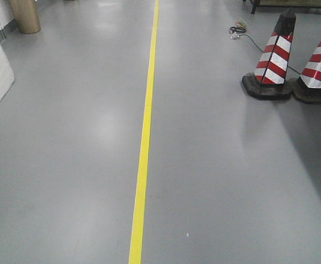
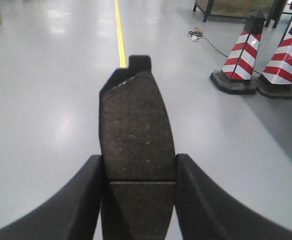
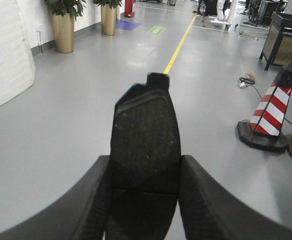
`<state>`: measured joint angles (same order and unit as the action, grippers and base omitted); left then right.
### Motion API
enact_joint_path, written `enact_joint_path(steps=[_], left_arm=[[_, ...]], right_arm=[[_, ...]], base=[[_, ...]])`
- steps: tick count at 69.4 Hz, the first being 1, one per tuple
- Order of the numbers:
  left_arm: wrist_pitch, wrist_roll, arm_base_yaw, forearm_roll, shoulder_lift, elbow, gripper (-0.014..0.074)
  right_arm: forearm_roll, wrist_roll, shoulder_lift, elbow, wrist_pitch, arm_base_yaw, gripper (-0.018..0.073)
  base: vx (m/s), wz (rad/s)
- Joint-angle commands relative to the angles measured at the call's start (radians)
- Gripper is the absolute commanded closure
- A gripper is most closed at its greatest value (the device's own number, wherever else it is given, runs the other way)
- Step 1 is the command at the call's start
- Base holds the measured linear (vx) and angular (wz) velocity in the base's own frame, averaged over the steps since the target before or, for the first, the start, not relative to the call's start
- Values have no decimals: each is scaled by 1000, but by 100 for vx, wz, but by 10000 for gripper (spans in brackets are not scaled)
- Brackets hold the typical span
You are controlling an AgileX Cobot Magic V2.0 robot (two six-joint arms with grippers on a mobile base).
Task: Move and align brake pads A on conveyor
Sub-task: 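Drive along the yellow floor line past the striped cones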
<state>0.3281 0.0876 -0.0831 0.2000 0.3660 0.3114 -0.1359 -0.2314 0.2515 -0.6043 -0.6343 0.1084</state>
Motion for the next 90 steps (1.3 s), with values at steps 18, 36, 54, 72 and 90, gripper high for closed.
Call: enact_joint_path(steps=[18,36,54,72,90], left_arm=[[-99,2,-7,11,4,31,603],[-100,2,-7,11,4,31,603],[-100,2,-7,11,4,31,603],[-99,2,-7,11,4,31,603],[-99,2,-7,11,4,31,603]], right_arm=[[0,-7,12,-29,96,-4,564],[0,-7,12,-29,96,-4,564],[-1,-7,12,-29,96,-4,564],[-1,-7,12,-29,92,-4,564],[0,-7,12,-29,89,-4,564]], base=[[71,-4],[69,-12],[66,-13],[67,-1],[66,1]])
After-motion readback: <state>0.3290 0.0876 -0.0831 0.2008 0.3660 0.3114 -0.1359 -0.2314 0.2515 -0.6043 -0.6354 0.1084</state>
